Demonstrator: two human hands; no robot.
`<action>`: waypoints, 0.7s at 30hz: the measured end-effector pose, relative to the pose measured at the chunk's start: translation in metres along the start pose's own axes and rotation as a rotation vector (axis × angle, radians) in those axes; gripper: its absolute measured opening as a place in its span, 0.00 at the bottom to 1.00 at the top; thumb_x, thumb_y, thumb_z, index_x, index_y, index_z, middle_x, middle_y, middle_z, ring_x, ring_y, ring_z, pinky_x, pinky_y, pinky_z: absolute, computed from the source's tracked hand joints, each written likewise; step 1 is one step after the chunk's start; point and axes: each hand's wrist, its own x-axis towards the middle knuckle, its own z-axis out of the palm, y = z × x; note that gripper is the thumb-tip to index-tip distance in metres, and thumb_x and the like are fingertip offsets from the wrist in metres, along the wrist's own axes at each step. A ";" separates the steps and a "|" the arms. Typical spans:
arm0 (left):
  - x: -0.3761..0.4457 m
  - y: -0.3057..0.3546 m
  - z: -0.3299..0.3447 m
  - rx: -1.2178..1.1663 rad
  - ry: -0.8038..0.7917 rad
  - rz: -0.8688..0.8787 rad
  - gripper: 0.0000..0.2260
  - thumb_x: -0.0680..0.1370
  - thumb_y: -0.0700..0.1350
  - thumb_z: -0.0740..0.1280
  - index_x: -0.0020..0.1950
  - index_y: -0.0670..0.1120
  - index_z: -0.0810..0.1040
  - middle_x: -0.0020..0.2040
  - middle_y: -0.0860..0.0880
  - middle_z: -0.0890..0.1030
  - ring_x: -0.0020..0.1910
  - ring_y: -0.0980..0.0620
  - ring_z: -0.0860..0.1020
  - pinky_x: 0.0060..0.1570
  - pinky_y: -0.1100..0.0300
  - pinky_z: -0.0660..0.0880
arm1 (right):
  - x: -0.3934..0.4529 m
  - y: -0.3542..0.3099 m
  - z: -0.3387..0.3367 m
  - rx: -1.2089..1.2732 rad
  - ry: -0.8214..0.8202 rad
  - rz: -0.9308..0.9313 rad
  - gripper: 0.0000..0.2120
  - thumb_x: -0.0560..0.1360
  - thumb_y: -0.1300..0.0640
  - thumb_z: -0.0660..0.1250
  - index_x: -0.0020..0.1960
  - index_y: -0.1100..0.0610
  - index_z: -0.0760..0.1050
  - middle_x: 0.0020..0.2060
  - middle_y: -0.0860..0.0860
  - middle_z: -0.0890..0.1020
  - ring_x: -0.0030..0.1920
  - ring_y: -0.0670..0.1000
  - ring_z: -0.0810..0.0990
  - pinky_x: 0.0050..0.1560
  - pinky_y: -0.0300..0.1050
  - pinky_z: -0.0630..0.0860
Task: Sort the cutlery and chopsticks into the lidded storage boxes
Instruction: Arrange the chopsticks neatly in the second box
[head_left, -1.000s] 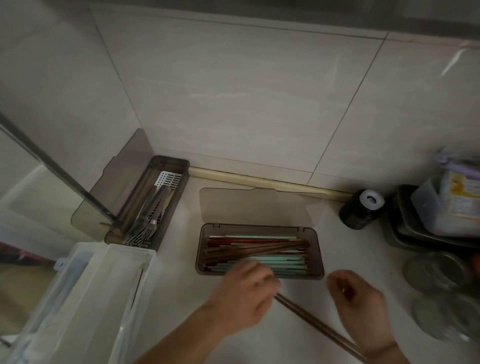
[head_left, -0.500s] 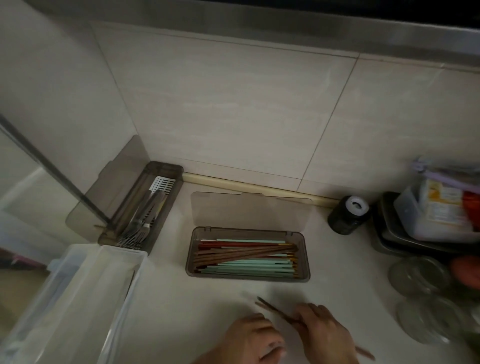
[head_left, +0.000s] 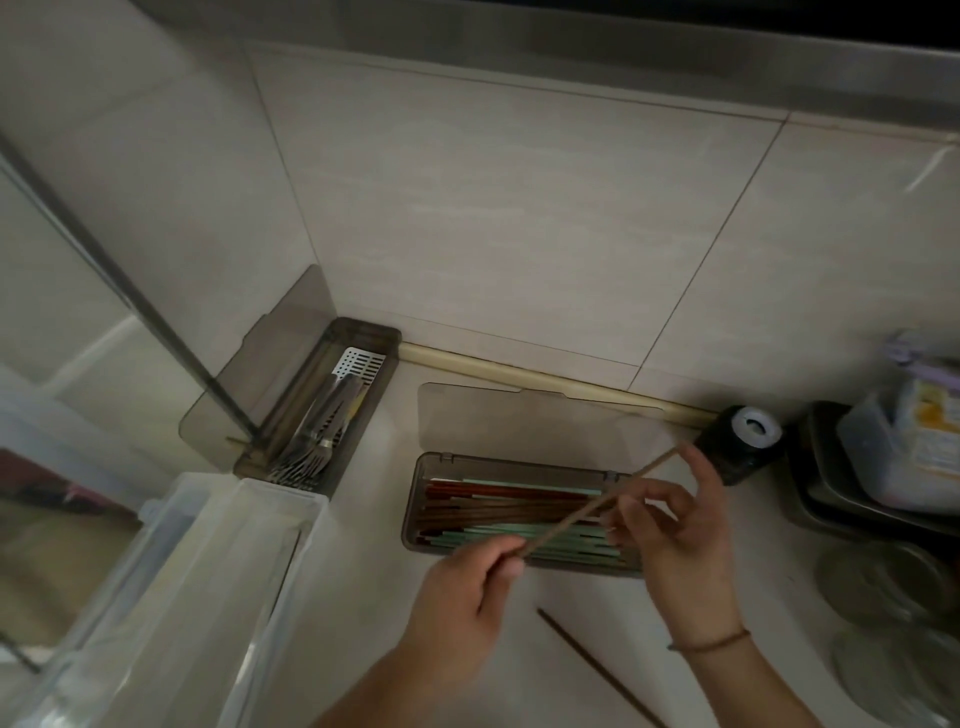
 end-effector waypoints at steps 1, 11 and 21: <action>0.004 -0.005 -0.008 0.074 0.003 0.034 0.11 0.79 0.51 0.61 0.55 0.51 0.80 0.41 0.65 0.76 0.40 0.69 0.74 0.39 0.76 0.66 | 0.007 0.004 -0.005 -0.084 0.002 -0.028 0.23 0.74 0.67 0.67 0.65 0.51 0.66 0.40 0.51 0.83 0.36 0.50 0.83 0.37 0.37 0.80; 0.037 -0.030 -0.030 0.401 -0.049 0.166 0.06 0.75 0.48 0.65 0.49 0.51 0.80 0.42 0.55 0.79 0.44 0.54 0.75 0.43 0.56 0.74 | 0.064 0.040 -0.041 -0.901 -0.352 -0.519 0.06 0.71 0.65 0.71 0.44 0.56 0.82 0.42 0.49 0.81 0.39 0.48 0.79 0.41 0.40 0.76; 0.054 -0.033 -0.024 0.603 -0.146 0.033 0.10 0.76 0.50 0.62 0.52 0.53 0.82 0.46 0.55 0.80 0.49 0.53 0.76 0.51 0.59 0.70 | 0.068 0.035 -0.019 -1.367 -0.444 -0.752 0.13 0.57 0.63 0.81 0.37 0.51 0.82 0.35 0.47 0.81 0.21 0.51 0.75 0.21 0.36 0.68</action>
